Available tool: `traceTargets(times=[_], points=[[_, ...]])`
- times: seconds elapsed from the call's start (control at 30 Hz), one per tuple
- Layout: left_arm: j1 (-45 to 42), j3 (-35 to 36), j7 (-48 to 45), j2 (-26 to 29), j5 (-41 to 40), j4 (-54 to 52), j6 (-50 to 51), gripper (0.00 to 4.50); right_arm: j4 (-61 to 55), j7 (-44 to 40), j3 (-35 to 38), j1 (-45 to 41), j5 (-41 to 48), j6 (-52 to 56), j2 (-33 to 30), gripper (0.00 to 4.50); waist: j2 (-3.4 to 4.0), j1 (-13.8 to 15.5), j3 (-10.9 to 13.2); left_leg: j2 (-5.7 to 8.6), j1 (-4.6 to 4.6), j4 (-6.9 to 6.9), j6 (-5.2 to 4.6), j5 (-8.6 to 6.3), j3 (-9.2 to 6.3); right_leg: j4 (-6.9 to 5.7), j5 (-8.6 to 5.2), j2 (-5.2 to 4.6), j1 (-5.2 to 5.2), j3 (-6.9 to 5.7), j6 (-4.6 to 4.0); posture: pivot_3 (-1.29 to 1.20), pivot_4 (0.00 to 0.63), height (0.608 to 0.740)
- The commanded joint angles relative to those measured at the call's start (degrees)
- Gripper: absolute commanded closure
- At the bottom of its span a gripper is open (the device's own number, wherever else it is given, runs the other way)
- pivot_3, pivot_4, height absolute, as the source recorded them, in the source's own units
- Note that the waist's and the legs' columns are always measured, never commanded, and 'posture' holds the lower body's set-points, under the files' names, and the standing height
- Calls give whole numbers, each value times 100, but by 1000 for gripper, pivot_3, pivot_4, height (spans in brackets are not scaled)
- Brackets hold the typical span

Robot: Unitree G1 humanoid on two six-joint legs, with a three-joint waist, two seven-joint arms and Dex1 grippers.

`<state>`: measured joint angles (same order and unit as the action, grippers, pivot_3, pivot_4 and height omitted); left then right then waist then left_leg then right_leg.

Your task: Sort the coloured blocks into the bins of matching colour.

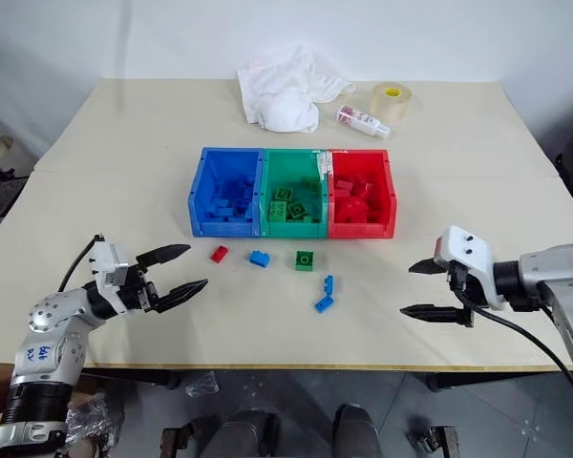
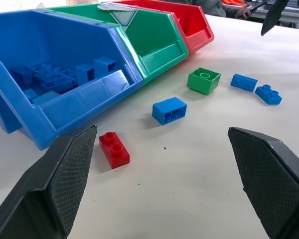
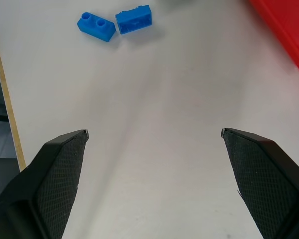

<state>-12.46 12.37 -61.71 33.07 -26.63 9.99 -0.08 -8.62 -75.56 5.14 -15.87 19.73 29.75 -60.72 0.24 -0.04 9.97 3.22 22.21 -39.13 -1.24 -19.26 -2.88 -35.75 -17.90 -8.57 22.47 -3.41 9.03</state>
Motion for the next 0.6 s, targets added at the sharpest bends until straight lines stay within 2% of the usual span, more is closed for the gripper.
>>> traceTargets(times=[0.03, 0.3, 0.43, 0.6], points=[[-17, 89, -55, 123, -32, -41, -26, 0, -423, 60, -40, -64, 52, 45, -111, 22, 0, 1, 0, 0, 0, 0, 0, 0, 0, 1, 0, 0, 0, 0, 0, 0, 150, 740], [55, 106, -78, 173, -91, -189, 28, 0, -892, 169, -1116, -738, -74, 93, 493, 22, 0, -1, 0, -2, 1, 0, 0, 0, -1, 7, 0, 1, 0, -1, 0, 0, 150, 740], [171, 96, -164, 173, -143, -339, 15, 0, -577, -42, -1991, -1338, -457, -284, 995, 22, 0, -10, 0, -1, 1, 0, 0, 0, -2, 8, 0, 1, 1, -1, 0, 0, 150, 740], [402, 182, -242, 184, -244, -548, 16, 0, 74, -284, -2563, -1901, -838, -814, 1444, 22, 0, -4, 0, 0, 2, 1, 0, 0, -7, 7, 0, 1, 1, -4, 0, 0, 150, 740]])
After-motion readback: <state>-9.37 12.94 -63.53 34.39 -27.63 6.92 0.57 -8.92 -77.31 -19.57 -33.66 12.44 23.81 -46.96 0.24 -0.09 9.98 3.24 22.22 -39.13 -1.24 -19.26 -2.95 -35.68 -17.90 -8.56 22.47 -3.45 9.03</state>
